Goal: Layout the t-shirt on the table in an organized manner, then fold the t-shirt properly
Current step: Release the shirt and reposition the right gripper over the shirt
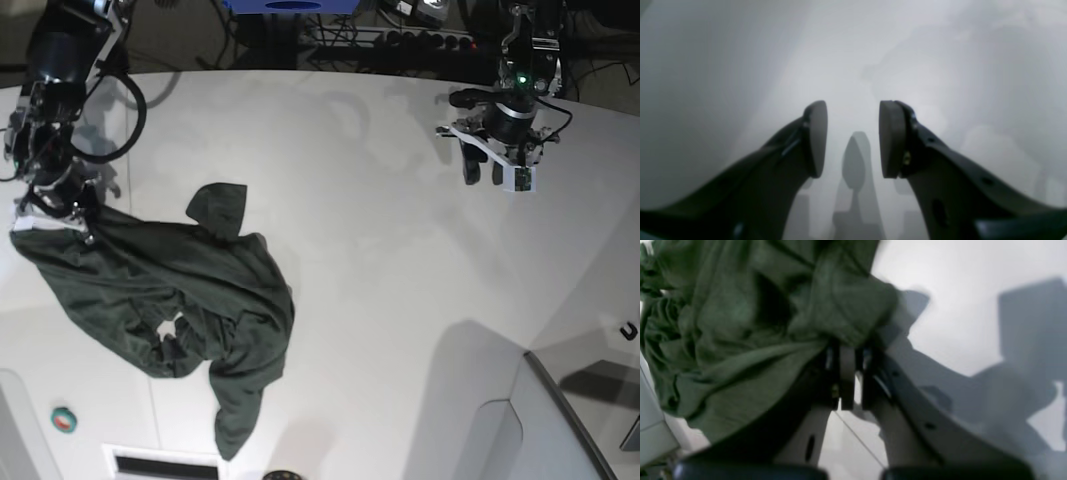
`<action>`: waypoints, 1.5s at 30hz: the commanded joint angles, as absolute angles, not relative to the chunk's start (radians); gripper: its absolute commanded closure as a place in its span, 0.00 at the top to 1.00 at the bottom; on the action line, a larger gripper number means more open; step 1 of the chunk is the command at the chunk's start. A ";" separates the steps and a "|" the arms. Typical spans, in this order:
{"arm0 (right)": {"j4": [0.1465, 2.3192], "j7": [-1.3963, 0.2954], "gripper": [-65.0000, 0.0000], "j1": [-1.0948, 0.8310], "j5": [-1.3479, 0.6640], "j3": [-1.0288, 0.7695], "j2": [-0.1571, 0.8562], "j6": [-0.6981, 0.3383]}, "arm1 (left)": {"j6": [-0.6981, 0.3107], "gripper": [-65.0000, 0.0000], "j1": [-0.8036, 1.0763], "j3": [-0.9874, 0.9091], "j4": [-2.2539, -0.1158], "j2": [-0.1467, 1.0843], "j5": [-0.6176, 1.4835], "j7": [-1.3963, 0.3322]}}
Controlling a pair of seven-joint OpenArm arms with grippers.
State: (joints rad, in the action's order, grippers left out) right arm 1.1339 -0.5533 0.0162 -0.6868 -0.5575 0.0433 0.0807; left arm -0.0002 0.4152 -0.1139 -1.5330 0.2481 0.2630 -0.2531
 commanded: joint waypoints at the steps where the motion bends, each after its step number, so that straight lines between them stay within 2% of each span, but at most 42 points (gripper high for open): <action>1: 1.164 -0.559 0.01 0.022 -0.682 -0.556 0.045 0.090 | 0.005 0.38 0.412 -0.119 -1.547 0.257 0.263 -0.234; 4: 1.234 -0.565 0.00 -0.007 -0.682 -0.555 0.044 0.090 | 0.005 0.38 0.410 -0.119 -1.547 0.257 0.263 -0.234; 10: 1.486 -0.690 0.01 -0.105 -0.694 -0.564 0.024 0.090 | 0.005 0.38 0.410 -0.119 -1.547 0.259 0.263 -0.234; 16: 1.774 -0.774 0.01 -0.220 -0.835 -0.564 0.022 0.104 | 0.005 0.38 0.407 -0.119 -1.547 0.259 0.263 -0.234; 20: 1.894 -0.816 0.01 -0.219 -0.860 -0.613 0.022 0.196 | 0.005 0.38 0.407 -0.122 -1.547 0.259 0.263 -0.234; 23: 1.910 -0.868 0.01 -0.179 -0.860 -0.700 0.022 0.237 | 0.005 0.38 0.407 -0.125 -1.547 0.259 0.263 -0.234; 27: 1.906 -0.947 0.01 -0.147 -0.860 -0.842 0.022 0.239 | 0.005 0.38 0.407 -0.127 -1.547 0.260 0.263 -0.234; 32: 1.897 -0.961 0.01 -0.147 -0.849 -0.941 0.021 0.240 | 0.005 0.38 0.406 -0.120 -1.547 0.260 0.263 -0.234; 40: 1.702 -0.958 0.03 -0.140 -0.756 -1.047 0.021 0.240 | 0.005 0.38 0.406 -0.119 -1.547 0.259 0.263 -0.234; 42: 1.675 -0.967 0.09 -0.140 -0.756 -1.047 0.022 0.237 | 0.005 0.38 0.406 -0.119 -1.547 0.259 0.263 -0.234; 45: 1.679 -0.969 0.35 -0.148 -0.759 -1.024 0.018 0.232 | 0.005 0.38 0.406 -0.119 -1.547 0.259 0.263 -0.234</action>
State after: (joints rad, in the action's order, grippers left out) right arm 1.6596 -0.9737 -0.1509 -0.7452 -1.0264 0.0025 0.2440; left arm 0.0006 0.4072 -0.1162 -1.5330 0.2497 0.2626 -0.2546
